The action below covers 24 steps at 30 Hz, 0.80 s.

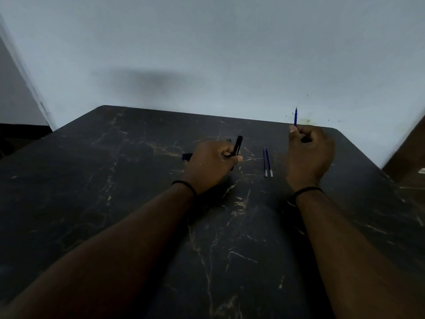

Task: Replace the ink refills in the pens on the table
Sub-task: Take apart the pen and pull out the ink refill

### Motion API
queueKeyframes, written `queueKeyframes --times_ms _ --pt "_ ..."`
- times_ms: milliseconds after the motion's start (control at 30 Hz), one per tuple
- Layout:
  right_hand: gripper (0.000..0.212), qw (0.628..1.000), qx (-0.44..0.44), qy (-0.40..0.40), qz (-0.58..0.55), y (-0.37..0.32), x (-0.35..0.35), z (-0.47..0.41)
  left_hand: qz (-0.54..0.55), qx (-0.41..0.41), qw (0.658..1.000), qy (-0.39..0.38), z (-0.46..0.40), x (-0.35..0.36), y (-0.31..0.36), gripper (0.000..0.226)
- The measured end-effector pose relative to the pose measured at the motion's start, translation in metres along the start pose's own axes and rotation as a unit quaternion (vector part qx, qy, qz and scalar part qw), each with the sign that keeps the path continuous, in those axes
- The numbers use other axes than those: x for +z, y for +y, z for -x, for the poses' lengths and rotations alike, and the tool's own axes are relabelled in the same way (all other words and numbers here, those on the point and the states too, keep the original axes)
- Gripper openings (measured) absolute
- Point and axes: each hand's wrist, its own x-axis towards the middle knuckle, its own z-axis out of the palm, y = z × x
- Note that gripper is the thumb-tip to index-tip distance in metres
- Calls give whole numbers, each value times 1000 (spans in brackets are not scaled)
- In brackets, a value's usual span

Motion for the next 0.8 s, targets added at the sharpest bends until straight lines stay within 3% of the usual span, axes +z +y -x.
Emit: queueKeyframes --times_ms 200,367,467,600,700,800 --pt "4 995 27 -55 -78 2 1 1 1 2 1000 2 1 -1 1 16" --pt "22 987 68 -135 -52 10 4 1 7 -10 1000 2 1 -2 2 16" --pt "17 983 92 -159 4 14 3 -1 7 -14 1000 3 1 -2 1 15" --pt "5 969 44 -182 159 22 -1 -3 -4 -11 1000 1 1 -1 0 16" --pt "19 953 47 -185 237 26 -3 -5 -14 -4 1000 0 0 -1 0 15" --pt "16 929 30 -207 304 27 -5 -8 -7 -7 1000 4 0 -1 -1 15"
